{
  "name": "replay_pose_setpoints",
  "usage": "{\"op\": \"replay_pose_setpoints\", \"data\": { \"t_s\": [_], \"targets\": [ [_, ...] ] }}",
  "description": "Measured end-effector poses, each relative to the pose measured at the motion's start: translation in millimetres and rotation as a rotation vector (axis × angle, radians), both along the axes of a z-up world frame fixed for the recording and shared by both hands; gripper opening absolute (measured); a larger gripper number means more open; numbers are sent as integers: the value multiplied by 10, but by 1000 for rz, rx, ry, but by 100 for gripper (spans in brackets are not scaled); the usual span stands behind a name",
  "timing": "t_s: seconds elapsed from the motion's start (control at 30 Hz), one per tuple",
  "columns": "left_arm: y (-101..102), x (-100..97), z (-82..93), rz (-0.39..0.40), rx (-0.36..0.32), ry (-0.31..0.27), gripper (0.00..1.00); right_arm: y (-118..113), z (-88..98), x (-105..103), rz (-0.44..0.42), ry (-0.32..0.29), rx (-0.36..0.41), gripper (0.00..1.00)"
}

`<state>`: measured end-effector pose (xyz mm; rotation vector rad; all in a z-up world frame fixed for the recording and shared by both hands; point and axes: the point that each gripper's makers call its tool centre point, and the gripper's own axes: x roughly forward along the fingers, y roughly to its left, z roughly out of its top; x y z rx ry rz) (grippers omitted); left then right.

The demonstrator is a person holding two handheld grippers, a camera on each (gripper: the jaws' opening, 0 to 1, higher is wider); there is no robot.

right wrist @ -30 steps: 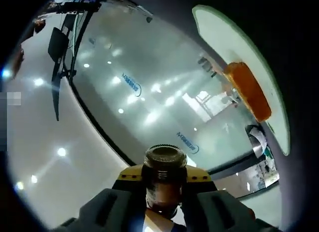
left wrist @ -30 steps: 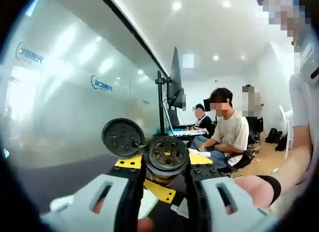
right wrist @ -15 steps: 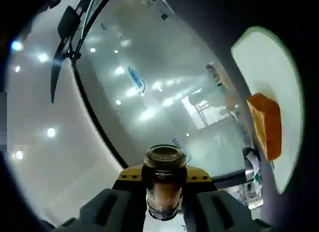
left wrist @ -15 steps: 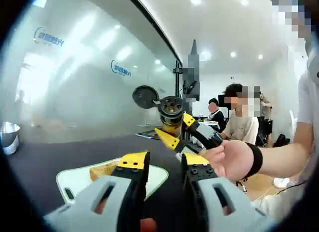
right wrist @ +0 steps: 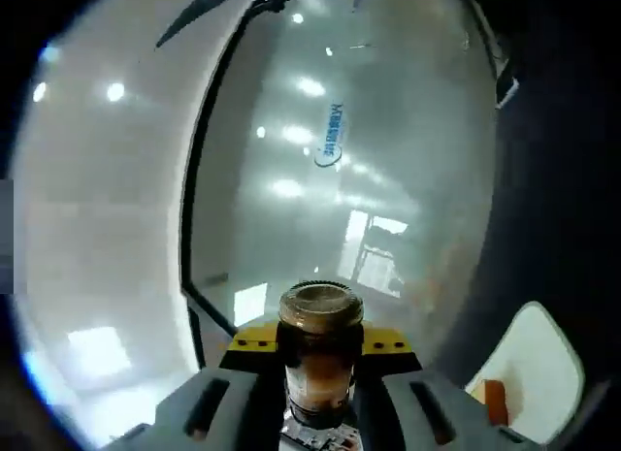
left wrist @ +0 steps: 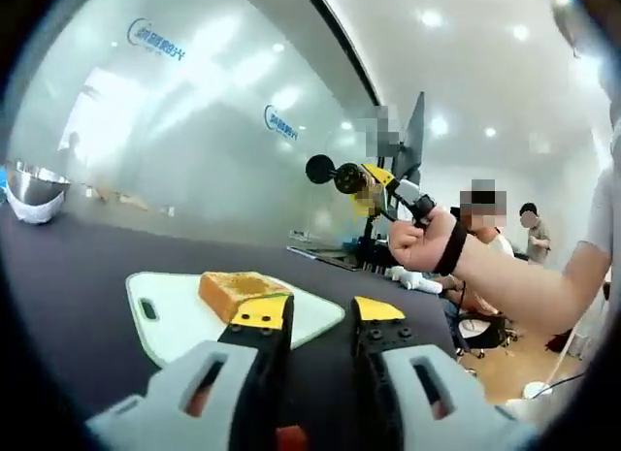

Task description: Sprinkle pepper

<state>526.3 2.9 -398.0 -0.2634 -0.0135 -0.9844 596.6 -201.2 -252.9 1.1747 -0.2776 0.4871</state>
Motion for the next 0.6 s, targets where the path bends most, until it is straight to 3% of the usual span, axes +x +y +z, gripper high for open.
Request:
{"op": "replay_pose_setpoints", "data": {
  "t_s": [0.1, 0.17, 0.27, 0.33, 0.37, 0.4, 0.43, 0.5, 0.6],
  "targets": [
    [15, -8, 15, 1, -13, -5, 15, 24, 158, 76, -78, -14, -177, 20],
    [24, -27, -23, 7, -9, -6, 15, 73, 263, 161, -88, -19, -220, 20],
    [64, -14, -64, 33, 7, -7, 15, 230, 270, 227, -121, -26, -354, 20],
    [84, -12, -58, 33, -2, -5, 15, 456, 249, 207, -126, -40, -453, 20],
    [92, -9, -52, 33, -11, -3, 15, 608, 156, 249, -126, -32, -530, 20],
    [100, -3, -49, 37, -15, -3, 15, 595, -3, 547, -87, 11, -567, 20],
    [111, 11, -53, 38, -19, 0, 15, 653, -133, 628, -78, 55, -596, 20],
    [121, 15, -52, 41, -25, 4, 15, 724, -241, 633, -100, 73, -664, 20],
    [119, 2, -50, 40, -28, 5, 15, 756, -263, 538, -99, 74, -656, 21]
  ]
}}
